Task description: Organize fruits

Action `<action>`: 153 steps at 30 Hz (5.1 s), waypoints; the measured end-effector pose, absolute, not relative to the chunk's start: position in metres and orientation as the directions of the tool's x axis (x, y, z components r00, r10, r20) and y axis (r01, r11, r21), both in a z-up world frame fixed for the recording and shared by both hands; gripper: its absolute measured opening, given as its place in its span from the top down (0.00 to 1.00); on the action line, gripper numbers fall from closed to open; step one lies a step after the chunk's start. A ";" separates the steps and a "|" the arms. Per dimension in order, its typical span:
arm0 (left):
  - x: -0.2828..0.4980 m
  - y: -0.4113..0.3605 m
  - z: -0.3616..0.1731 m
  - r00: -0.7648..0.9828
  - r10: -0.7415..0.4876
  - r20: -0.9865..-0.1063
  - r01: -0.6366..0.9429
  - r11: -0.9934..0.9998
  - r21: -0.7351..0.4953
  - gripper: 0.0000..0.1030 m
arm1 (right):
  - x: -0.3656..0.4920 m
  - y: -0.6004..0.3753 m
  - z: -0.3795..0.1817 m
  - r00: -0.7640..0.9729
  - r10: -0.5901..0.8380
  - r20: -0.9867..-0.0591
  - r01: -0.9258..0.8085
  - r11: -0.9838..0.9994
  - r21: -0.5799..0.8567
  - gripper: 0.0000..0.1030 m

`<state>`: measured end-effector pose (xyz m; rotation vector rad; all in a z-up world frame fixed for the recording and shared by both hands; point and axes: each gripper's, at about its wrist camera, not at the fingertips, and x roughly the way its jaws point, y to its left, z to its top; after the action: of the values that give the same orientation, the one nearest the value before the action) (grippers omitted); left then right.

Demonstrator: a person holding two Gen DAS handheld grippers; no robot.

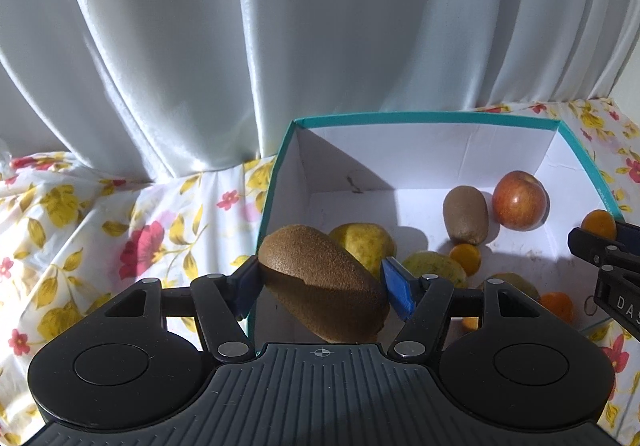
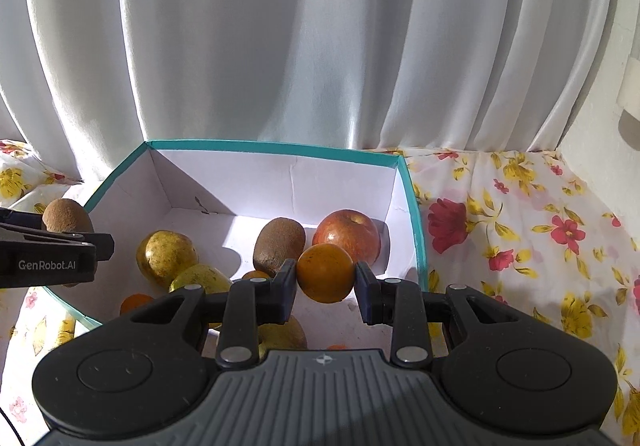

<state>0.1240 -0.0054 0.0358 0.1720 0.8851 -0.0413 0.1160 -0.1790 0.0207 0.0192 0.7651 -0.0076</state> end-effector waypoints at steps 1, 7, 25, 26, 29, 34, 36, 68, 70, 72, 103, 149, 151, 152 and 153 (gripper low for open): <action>0.125 -0.005 0.035 0.631 0.035 -0.775 0.108 0.985 0.133 0.33 | 0.117 -0.179 0.020 0.719 -0.001 -0.695 0.014 1.000 0.013 0.71; 0.128 -0.005 0.031 0.618 0.039 -0.785 0.110 0.985 0.136 0.33 | 0.121 -0.179 0.016 0.707 -0.006 -0.708 0.017 1.000 0.008 0.71; 0.119 -0.008 0.037 0.629 0.059 -0.775 0.123 0.977 0.174 0.17 | 0.108 -0.175 0.029 0.747 -0.085 -0.659 0.055 0.996 -0.065 0.00; 0.118 -0.008 0.037 0.629 0.067 -0.774 0.121 0.976 0.182 0.17 | 0.108 -0.175 0.030 0.744 -0.085 -0.663 0.057 0.996 -0.064 0.00; 0.114 -0.007 0.038 0.622 0.073 -0.780 0.122 0.975 0.188 0.16 | 0.104 -0.178 0.031 0.725 -0.085 -0.683 0.073 0.996 -0.046 0.00; 0.104 -0.005 0.044 0.624 0.066 -0.779 0.116 0.978 0.176 0.13 | 0.097 -0.180 0.032 0.659 -0.067 -0.749 0.071 0.997 -0.027 0.00; 0.100 -0.004 0.047 0.626 0.059 -0.777 0.119 0.978 0.170 0.11 | 0.095 -0.180 0.033 0.622 -0.058 -0.781 0.052 0.998 -0.032 0.00; 0.117 -0.004 0.020 0.304 0.095 -0.948 0.152 0.978 0.146 0.10 | 0.127 -0.171 0.008 0.210 -0.005 -0.978 0.092 0.996 0.015 0.00; 0.118 -0.004 0.019 0.301 0.095 -0.949 0.152 0.978 0.146 0.10 | 0.128 -0.171 0.008 0.208 -0.009 -0.978 0.092 0.996 0.010 0.00; 0.118 -0.003 0.019 0.300 0.095 -0.949 0.151 0.978 0.146 0.10 | 0.129 -0.171 0.007 0.205 -0.012 -0.979 0.086 0.996 0.005 0.00; 0.122 -0.004 0.010 0.278 0.105 -0.955 0.158 0.975 0.154 0.10 | 0.135 -0.173 -0.003 0.178 -0.018 -0.984 0.093 0.996 -0.001 0.00; 0.125 -0.004 0.006 0.263 0.094 -0.960 0.159 0.978 0.139 0.10 | 0.139 -0.170 -0.011 0.160 -0.032 -0.987 0.088 0.996 -0.018 0.00; 0.125 -0.004 0.006 0.261 0.094 -0.961 0.158 0.978 0.138 0.10 | 0.139 -0.170 -0.011 0.161 -0.033 -0.986 0.090 0.996 -0.018 0.00; 0.125 -0.004 0.006 0.261 0.092 -0.961 0.159 0.978 0.137 0.10 | 0.139 -0.170 -0.011 0.160 -0.032 -0.987 0.088 0.996 -0.018 0.00; 0.125 -0.004 0.006 0.261 0.092 -0.961 0.160 0.978 0.136 0.10 | 0.139 -0.170 -0.011 0.160 -0.033 -0.987 0.089 0.996 -0.018 0.00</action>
<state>0.1249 -0.0044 0.0057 0.2226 1.3096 -0.0465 0.1394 -0.1697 -0.0109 0.0472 1.4073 -0.0866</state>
